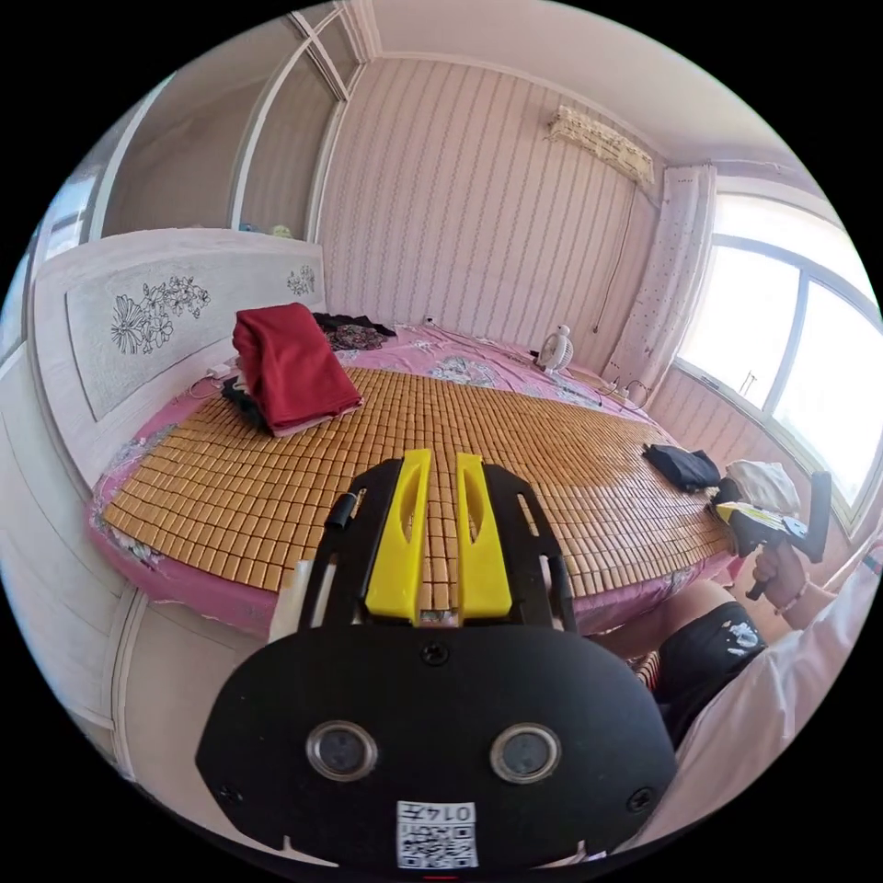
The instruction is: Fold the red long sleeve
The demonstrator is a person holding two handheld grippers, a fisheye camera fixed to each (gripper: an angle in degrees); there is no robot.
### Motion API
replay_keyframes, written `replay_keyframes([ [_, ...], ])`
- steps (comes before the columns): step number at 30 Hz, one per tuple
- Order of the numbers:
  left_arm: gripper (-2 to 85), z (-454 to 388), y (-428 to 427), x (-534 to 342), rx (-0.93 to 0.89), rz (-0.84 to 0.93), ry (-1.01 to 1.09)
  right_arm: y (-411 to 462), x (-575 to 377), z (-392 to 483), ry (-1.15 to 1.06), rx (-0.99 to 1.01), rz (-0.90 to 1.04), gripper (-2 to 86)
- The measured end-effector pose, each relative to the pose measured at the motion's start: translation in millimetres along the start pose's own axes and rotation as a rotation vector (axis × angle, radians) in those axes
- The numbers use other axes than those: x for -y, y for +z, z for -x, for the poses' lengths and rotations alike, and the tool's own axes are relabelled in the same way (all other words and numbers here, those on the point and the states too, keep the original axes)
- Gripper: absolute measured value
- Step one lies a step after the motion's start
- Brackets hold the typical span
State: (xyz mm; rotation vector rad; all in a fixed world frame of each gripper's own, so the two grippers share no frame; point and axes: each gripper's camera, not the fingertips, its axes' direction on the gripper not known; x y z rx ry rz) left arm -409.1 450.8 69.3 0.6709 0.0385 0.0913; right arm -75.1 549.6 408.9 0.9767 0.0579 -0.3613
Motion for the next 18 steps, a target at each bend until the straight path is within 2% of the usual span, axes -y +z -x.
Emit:
replay_keyframes([
  [4,7.5,42.5,-18.0,-17.5,0.024,0.012,-0.088,26.0,33.2,34.0,-0.090,0.089,0.020,-0.7],
  [9,7.9,95.1,-25.1,-36.6,0.104,0.002,-0.169,63.5,78.1,64.5,-0.208,0.052,0.046,0.2],
  [15,13.0,156.4,-7.4,-32.0,0.151,-0.010,-0.240,158.7,161.8,117.2,-0.364,0.160,0.176,4.4],
  [18,11.8,185.9,8.3,-22.3,0.176,0.003,-0.211,226.5,200.7,157.9,-0.379,0.260,0.303,5.3],
])
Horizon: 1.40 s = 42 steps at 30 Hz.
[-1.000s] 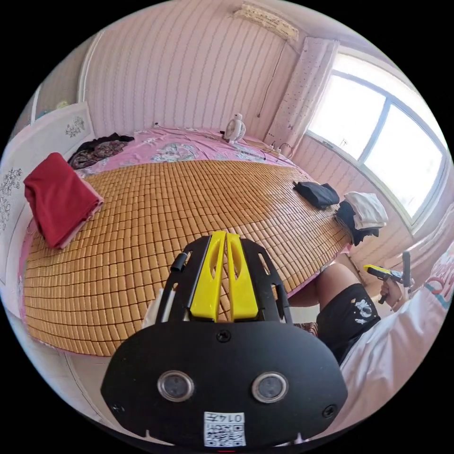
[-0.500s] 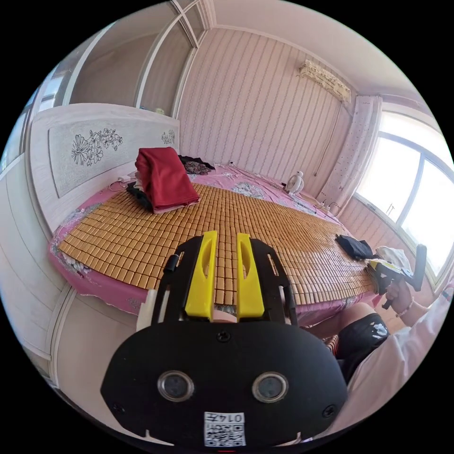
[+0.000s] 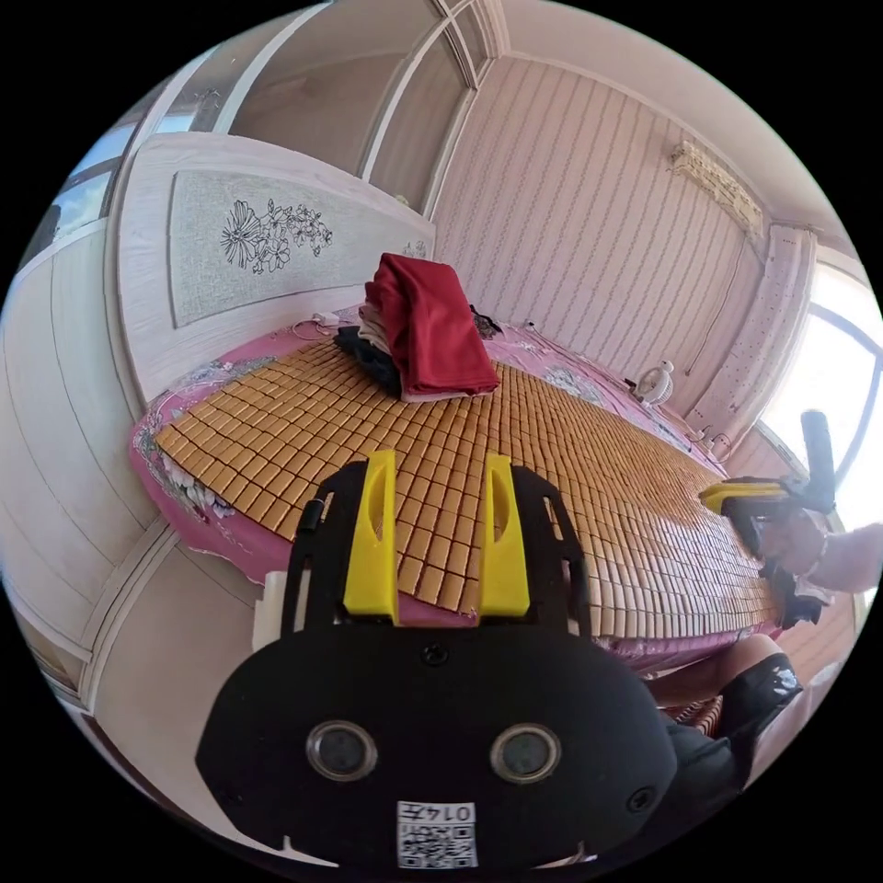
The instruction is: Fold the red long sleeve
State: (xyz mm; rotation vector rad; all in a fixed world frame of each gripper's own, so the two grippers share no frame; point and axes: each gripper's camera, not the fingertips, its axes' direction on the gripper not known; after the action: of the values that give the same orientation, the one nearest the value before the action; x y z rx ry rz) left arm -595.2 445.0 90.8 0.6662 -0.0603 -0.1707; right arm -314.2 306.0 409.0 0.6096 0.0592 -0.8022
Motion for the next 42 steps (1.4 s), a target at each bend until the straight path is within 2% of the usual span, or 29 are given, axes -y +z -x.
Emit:
replay_keyframes([
  [4,1.0,36.8,17.4,18.0,-0.008,-0.020,-0.089,89.2,91.1,16.3,-0.091,0.153,0.122,3.9],
  [7,-0.2,62.1,31.8,34.2,-0.076,-0.068,-0.096,135.8,160.8,33.1,-0.188,0.122,0.136,4.6],
  [11,3.4,76.5,71.2,61.3,-0.023,-0.046,0.003,188.6,255.1,34.0,-0.151,0.184,0.137,8.2],
  [16,9.2,85.9,122.7,84.2,-0.080,0.043,0.018,244.7,338.6,25.9,-0.060,0.144,0.145,11.7],
  [21,10.5,83.3,157.1,109.4,-0.094,0.034,0.048,281.4,383.4,8.9,0.017,0.105,0.165,10.5],
  [23,11.8,84.5,169.4,118.9,-0.081,0.041,0.031,290.4,392.6,-0.5,-0.014,0.110,0.215,6.5],
  [27,13.0,91.9,193.5,145.1,-0.005,0.062,-0.043,277.9,398.0,-26.5,-0.022,0.100,0.212,1.8],
  [31,4.5,98.0,211.8,163.4,-0.020,0.138,-0.058,244.2,398.9,-75.7,0.014,0.128,0.174,0.8],
  [34,2.3,101.4,204.3,179.1,-0.033,0.208,-0.101,199.7,390.9,-110.5,0.022,0.113,0.104,0.0],
  [37,1.2,103.7,174.1,189.3,-0.133,0.180,-0.079,129.6,370.9,-154.4,0.082,0.067,-0.035,-0.5],
  [40,0.7,90.0,123.9,195.8,-0.185,0.169,0.044,60.5,329.7,-199.7,0.171,0.024,-0.112,-0.5],
  [42,0.7,73.2,67.4,175.8,-0.270,0.160,0.172,28.1,291.0,-213.1,0.196,0.100,-0.146,-0.4],
])
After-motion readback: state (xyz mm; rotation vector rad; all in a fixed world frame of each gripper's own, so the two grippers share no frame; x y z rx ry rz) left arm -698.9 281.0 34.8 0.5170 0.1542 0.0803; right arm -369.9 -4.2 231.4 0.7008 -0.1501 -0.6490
